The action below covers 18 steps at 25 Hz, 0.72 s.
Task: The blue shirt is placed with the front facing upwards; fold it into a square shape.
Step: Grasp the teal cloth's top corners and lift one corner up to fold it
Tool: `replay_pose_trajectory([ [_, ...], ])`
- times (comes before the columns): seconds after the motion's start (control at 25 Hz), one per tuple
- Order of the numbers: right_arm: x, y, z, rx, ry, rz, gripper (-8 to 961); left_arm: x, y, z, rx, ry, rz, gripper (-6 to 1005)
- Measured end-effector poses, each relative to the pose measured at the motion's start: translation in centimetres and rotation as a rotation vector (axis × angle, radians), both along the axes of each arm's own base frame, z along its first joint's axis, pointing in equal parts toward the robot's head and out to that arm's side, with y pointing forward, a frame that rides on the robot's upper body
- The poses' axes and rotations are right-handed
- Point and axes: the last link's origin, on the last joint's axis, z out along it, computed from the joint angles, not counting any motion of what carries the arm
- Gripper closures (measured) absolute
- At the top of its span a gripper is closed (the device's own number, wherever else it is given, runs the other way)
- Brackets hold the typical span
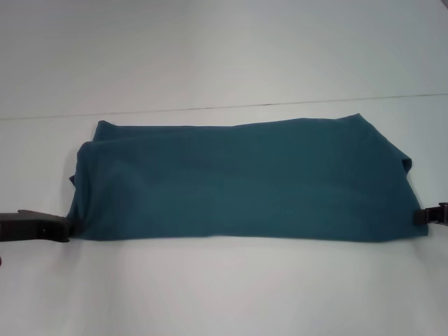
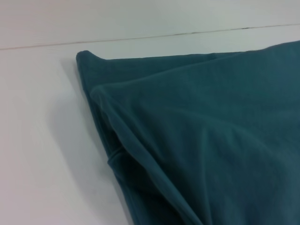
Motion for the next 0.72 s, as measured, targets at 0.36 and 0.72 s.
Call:
replay_pose_trajectory([
  [0.36, 0.5, -0.7, 1.5, 0.012, 0.013, -0.004, 943, -0.1, -1.0, 1.3, -0.021, -0.011, -0.003, 936],
  [0.72, 1.3, -1.5, 2.4, 0.026, 0.017, -0.025, 933, -0.7, -2.5, 2.2, -0.062, 0.000, 0.010, 910],
])
